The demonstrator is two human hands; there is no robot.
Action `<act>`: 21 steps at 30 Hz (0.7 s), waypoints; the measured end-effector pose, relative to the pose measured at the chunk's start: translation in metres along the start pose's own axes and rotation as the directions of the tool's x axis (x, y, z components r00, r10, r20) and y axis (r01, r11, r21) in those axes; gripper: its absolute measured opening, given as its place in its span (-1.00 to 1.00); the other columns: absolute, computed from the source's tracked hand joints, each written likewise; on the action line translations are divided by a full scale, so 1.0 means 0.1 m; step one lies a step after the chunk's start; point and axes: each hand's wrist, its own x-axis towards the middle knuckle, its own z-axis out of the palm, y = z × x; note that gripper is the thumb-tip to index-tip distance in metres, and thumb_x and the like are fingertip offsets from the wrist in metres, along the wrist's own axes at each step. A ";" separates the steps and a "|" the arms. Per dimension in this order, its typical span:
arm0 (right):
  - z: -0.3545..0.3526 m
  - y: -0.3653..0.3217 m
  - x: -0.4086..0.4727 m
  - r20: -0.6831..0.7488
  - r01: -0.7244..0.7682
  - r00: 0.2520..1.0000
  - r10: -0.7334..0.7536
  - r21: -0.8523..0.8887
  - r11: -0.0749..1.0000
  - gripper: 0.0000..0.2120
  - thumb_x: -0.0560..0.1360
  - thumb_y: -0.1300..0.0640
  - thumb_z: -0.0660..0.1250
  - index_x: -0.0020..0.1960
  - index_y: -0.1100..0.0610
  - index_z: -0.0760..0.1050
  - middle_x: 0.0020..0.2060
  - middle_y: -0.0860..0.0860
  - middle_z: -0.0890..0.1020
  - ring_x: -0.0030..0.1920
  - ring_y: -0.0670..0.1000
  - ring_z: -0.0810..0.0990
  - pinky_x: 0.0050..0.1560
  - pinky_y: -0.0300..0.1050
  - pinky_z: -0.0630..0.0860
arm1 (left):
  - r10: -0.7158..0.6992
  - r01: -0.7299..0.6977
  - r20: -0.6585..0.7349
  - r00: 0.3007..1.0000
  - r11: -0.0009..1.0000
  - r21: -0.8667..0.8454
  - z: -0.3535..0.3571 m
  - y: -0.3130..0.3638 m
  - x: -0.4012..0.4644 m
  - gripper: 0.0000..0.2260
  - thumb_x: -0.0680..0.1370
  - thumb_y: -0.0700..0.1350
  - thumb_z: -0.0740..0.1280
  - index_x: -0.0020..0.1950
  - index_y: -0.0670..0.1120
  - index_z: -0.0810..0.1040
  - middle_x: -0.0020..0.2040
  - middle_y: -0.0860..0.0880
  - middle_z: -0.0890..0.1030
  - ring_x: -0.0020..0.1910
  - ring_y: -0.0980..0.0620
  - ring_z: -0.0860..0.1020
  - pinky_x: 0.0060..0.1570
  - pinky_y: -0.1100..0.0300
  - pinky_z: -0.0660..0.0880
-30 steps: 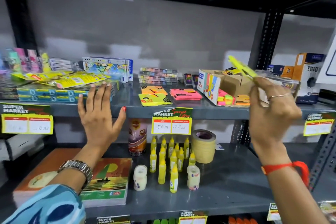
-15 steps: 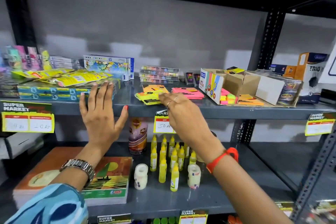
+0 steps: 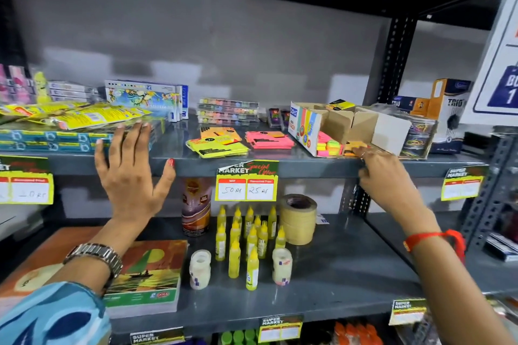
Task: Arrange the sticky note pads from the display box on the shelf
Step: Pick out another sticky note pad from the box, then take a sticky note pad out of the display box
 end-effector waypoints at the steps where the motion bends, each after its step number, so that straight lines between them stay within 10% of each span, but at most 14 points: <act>1: 0.00 0.02 -0.02 -0.025 -0.002 1.000 0.001 -0.011 1.000 -0.77 0.35 0.43 0.22 -0.02 0.36 0.52 -0.16 0.37 0.61 -0.07 0.34 0.54 0.00 0.16 0.48 | -0.001 0.001 0.001 1.000 1.000 -0.001 0.00 0.00 0.00 -0.40 0.55 0.20 -0.02 0.43 -0.16 0.32 0.37 -0.14 0.43 0.42 -0.12 0.26 0.45 -0.01 -0.07; 7: 0.02 0.15 -0.08 -0.361 -0.111 0.918 0.162 0.160 0.981 -0.82 0.43 0.31 0.28 -0.01 0.28 0.61 -0.21 0.35 0.63 -0.19 0.34 0.57 -0.24 0.09 0.53 | 0.000 0.000 0.015 1.000 1.000 0.001 -0.02 0.00 0.01 -0.41 0.54 0.18 0.01 0.43 -0.17 0.32 0.38 -0.15 0.42 0.41 -0.12 0.26 0.44 -0.05 -0.04; 14: -0.25 -0.44 0.15 -0.842 0.256 0.534 0.073 0.244 0.935 -0.88 0.45 0.32 0.39 -0.02 0.27 0.63 -0.28 0.22 0.71 -0.31 0.19 0.63 -0.22 -0.12 0.39 | 0.015 -0.015 0.040 0.999 1.000 0.009 -0.05 0.00 0.03 -0.41 0.53 0.15 0.06 0.43 -0.20 0.32 0.38 -0.17 0.42 0.41 -0.13 0.26 0.43 -0.08 0.00; 21: -0.09 -1.66 0.78 -0.369 0.426 0.861 -0.349 0.153 0.891 -0.85 0.38 0.32 0.30 -0.12 0.20 0.63 -0.25 0.18 0.68 -0.19 0.21 0.63 -0.29 -0.05 0.54 | 0.024 -0.025 0.053 0.998 0.999 0.028 -0.06 -0.05 0.03 -0.41 0.53 0.15 0.07 0.42 -0.19 0.34 0.37 -0.15 0.44 0.40 -0.12 0.28 0.39 -0.14 0.10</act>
